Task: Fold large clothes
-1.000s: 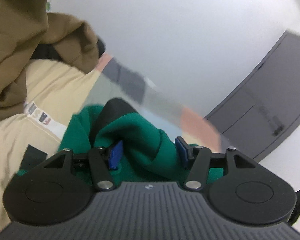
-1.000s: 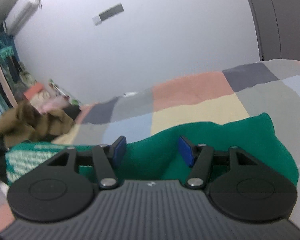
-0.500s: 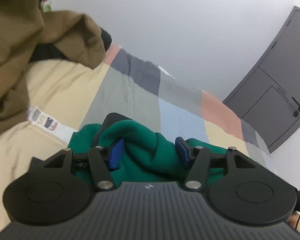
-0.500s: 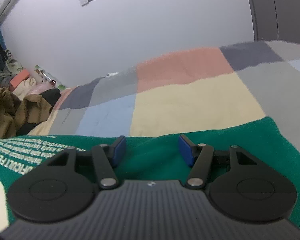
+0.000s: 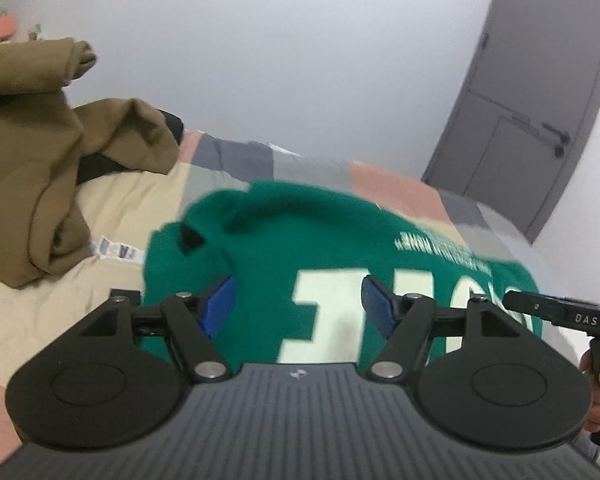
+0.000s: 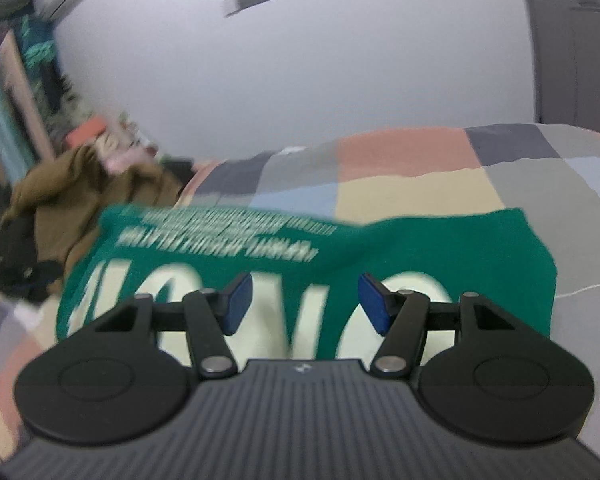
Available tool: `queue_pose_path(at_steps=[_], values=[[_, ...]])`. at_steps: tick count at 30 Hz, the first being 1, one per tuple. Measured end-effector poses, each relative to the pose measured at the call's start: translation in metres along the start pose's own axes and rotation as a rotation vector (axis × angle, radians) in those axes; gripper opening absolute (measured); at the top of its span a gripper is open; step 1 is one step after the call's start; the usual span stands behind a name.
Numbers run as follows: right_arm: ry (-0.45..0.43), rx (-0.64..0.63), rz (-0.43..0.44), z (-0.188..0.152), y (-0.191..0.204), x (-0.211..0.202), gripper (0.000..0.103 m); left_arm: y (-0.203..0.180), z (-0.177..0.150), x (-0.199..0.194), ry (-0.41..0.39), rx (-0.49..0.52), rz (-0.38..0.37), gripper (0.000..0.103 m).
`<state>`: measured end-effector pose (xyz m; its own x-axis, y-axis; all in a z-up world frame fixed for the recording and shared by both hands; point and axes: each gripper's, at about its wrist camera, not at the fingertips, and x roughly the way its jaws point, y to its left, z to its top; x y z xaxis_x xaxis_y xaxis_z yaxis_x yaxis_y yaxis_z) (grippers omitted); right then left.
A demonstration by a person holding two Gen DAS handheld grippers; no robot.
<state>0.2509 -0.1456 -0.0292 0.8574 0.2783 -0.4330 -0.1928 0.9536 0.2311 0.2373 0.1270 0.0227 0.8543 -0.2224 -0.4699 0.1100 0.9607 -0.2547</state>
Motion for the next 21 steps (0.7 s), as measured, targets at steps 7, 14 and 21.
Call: queue_pose_path(at_steps=[7,14,21], values=[[0.051,-0.046,-0.021,-0.018,0.018,0.023,0.061,-0.001,-0.02,0.04,0.073,0.011,0.008,0.076],[0.036,-0.009,-0.016,-0.013,0.002,0.055,0.07,0.014,-0.013,0.071,0.1,-0.063,0.004,0.082],[0.015,0.03,-0.015,-0.009,-0.006,0.071,0.07,0.02,-0.009,0.07,0.067,-0.128,0.001,0.082]])
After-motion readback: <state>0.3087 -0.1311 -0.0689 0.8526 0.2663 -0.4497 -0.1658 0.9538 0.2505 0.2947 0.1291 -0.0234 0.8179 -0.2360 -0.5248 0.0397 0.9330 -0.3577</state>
